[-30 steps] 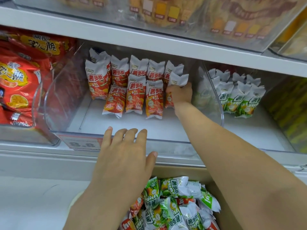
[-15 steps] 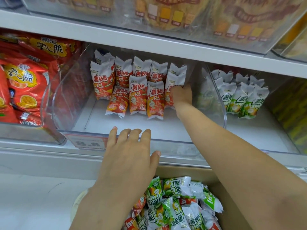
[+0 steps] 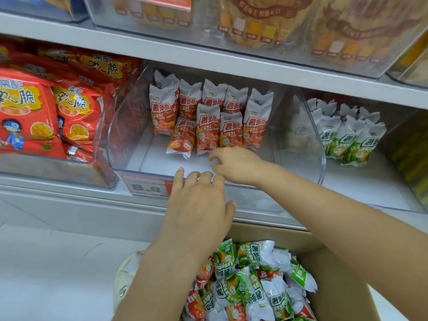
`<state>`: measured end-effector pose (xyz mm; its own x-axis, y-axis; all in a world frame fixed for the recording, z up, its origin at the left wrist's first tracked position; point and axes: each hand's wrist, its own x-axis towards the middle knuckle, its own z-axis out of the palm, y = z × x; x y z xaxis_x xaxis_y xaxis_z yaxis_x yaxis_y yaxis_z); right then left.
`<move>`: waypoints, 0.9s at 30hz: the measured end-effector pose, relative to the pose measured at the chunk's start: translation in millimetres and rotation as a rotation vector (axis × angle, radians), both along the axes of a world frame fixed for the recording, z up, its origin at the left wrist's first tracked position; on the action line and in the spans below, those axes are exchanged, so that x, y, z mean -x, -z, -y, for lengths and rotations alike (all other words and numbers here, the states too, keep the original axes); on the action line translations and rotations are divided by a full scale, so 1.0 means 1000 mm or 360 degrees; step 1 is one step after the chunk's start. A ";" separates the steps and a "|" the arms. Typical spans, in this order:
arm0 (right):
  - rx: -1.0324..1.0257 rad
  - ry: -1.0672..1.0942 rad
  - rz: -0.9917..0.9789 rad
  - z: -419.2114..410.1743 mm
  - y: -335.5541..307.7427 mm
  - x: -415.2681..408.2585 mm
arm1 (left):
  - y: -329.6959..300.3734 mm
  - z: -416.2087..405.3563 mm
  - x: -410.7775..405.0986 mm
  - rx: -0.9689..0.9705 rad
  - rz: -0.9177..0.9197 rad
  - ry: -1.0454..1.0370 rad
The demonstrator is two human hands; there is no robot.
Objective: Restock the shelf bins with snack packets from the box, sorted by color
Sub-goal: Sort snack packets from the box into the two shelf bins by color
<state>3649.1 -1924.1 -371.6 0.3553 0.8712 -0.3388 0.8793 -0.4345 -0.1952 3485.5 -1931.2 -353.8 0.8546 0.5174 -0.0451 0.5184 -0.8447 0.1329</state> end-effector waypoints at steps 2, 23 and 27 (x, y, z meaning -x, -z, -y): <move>-0.0010 0.0004 -0.0102 -0.012 0.008 -0.004 | -0.002 -0.001 0.001 0.0009 0.0028 0.0014; -0.0136 0.0021 -0.0047 -0.041 0.022 -0.023 | -0.008 -0.003 0.004 0.0122 0.0084 0.0025; -0.0226 -0.0053 -0.0114 -0.038 0.014 -0.013 | -0.008 -0.003 0.004 0.0124 0.0053 0.0013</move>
<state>3662.4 -1886.3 -385.8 0.3047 0.9230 -0.2349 0.8744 -0.3689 -0.3152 3481.5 -1928.6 -345.6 0.8606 0.5062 -0.0564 0.5055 -0.8355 0.2155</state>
